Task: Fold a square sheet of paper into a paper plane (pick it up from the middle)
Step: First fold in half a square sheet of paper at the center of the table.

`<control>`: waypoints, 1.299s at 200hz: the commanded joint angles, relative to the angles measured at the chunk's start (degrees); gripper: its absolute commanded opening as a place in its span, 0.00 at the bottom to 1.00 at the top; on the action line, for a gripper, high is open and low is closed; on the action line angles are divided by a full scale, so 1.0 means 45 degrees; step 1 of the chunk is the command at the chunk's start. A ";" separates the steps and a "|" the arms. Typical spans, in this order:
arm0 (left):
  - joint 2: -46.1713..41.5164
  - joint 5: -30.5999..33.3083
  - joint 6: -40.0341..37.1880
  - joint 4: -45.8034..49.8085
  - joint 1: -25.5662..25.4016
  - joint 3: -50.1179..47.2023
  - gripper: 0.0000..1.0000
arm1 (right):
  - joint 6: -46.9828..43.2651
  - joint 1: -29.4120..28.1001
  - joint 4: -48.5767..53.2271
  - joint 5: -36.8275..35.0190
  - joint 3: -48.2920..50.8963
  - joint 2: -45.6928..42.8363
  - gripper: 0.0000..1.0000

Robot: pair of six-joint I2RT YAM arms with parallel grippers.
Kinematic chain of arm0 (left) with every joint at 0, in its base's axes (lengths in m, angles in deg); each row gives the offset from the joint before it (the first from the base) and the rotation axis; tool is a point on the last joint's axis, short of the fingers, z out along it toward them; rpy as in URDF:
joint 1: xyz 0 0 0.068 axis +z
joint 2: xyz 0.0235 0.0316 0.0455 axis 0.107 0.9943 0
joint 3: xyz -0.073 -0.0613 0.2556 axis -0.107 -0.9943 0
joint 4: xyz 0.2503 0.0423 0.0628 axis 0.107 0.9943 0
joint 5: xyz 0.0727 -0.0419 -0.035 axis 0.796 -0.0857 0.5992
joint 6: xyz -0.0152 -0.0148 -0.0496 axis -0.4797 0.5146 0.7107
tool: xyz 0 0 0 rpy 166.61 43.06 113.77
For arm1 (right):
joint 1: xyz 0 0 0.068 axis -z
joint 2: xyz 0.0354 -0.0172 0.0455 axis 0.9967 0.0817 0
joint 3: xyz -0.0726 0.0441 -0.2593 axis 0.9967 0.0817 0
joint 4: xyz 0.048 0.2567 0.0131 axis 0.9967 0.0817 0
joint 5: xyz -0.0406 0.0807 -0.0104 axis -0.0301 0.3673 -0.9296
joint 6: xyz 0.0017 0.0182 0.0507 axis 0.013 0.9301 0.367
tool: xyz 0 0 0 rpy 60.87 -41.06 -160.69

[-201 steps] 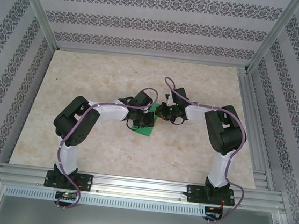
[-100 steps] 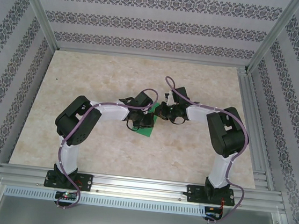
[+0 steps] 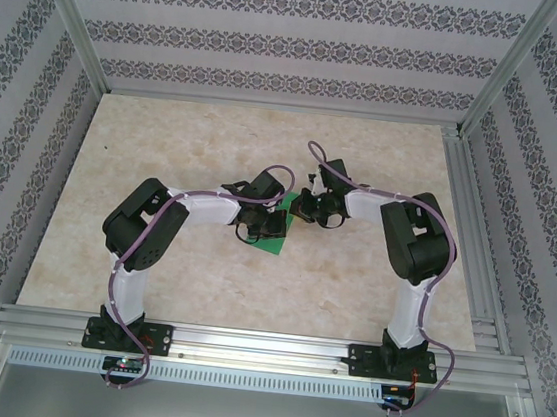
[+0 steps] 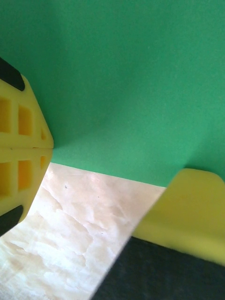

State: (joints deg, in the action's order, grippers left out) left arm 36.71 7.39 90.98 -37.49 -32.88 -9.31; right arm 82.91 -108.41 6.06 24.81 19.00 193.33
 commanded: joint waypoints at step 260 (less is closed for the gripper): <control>0.0239 0.0008 -0.0261 0.0899 -0.0022 -0.0734 0.05 | -0.0807 0.0278 0.0429 -0.0060 -0.1920 0.0809 0.10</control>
State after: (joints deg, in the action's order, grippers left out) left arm 36.29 7.18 90.82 -39.24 -32.86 -10.54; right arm 79.96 -106.88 7.39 23.70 12.48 193.99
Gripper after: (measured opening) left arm 0.057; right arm 0.100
